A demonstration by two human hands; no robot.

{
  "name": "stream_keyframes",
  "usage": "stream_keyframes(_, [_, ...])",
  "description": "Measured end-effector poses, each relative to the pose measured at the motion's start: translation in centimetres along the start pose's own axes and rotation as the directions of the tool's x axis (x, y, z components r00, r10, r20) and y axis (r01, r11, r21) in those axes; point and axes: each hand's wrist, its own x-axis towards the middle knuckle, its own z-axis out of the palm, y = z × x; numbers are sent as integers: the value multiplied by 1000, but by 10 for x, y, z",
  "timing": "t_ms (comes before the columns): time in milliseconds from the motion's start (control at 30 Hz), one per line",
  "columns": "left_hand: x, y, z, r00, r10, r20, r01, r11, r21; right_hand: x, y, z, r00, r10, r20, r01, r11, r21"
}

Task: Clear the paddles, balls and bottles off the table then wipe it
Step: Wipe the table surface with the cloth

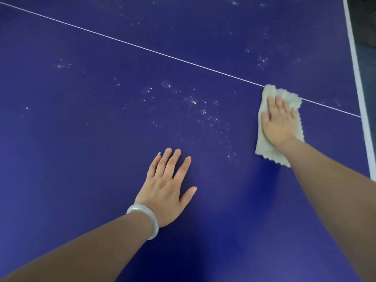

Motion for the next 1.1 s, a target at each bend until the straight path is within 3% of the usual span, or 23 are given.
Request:
stream_keyframes(67, [1, 0, 0, 1000, 1, -5, -1, 1000, -6, 29, -23, -2, 1000, -22, 16, 22, 1000, 10])
stream_keyframes(167, [1, 0, 0, 1000, 0, -5, 0, 1000, -12, 47, -75, -3, 974, -216, 63, 215, 976, 28])
stream_keyframes(233, [0, 0, 0, 1000, -5, 4, 5, 1000, -11, 28, -101, -2, 891, -440, 110, 436, 898, 60])
stream_keyframes(300, [0, 0, -1, 1000, -12, 11, 12, 1000, -7, -9, -98, -1, 761, -634, 137, 620, 773, 135])
stream_keyframes(367, [0, 1, -1, 1000, -14, 17, 14, 1000, -4, -34, -64, 0, 706, -693, 147, 676, 721, 150])
stream_keyframes(433, [0, 1, 0, 1000, -16, 15, 17, 1000, -11, -39, -19, 1, 806, -584, 96, 579, 812, 79])
stream_keyframes(500, [0, 0, 0, 1000, -17, 14, 17, 1000, -18, -43, 19, 0, 947, -319, 47, 316, 947, 47])
stream_keyframes(567, [0, 0, 0, 1000, -19, 16, 20, 1000, -19, -54, 28, 4, 993, -121, 15, 120, 991, 51])
stream_keyframes(633, [0, 1, 0, 999, -21, 25, 21, 1000, -9, -73, 4, 12, 999, -28, -18, 29, 998, 59])
stream_keyframes(700, [0, 1, -2, 1000, -22, 22, 22, 1000, -5, -91, -38, 17, 999, -24, -32, 26, 998, 59])
stream_keyframes(800, [-1, 2, -3, 999, -30, 24, 30, 1000, -2, -111, -96, 26, 973, -229, -14, 230, 972, 47])
stream_keyframes(900, [0, 2, -3, 999, -28, 27, 28, 1000, -8, -114, -81, 27, 924, -383, 12, 383, 924, 15])
stream_keyframes(933, [0, 1, -2, 999, -27, 23, 27, 1000, -16, -113, -62, 26, 944, -329, 8, 329, 944, 13])
stream_keyframes(1000, [0, 1, -1, 999, -28, 17, 28, 999, -21, -116, -19, 26, 997, -78, -8, 78, 997, 27])
stream_keyframes(1100, [1, 1, -1, 1000, -24, 18, 25, 999, -28, -143, 2, 24, 969, 245, -11, -244, 967, 72])
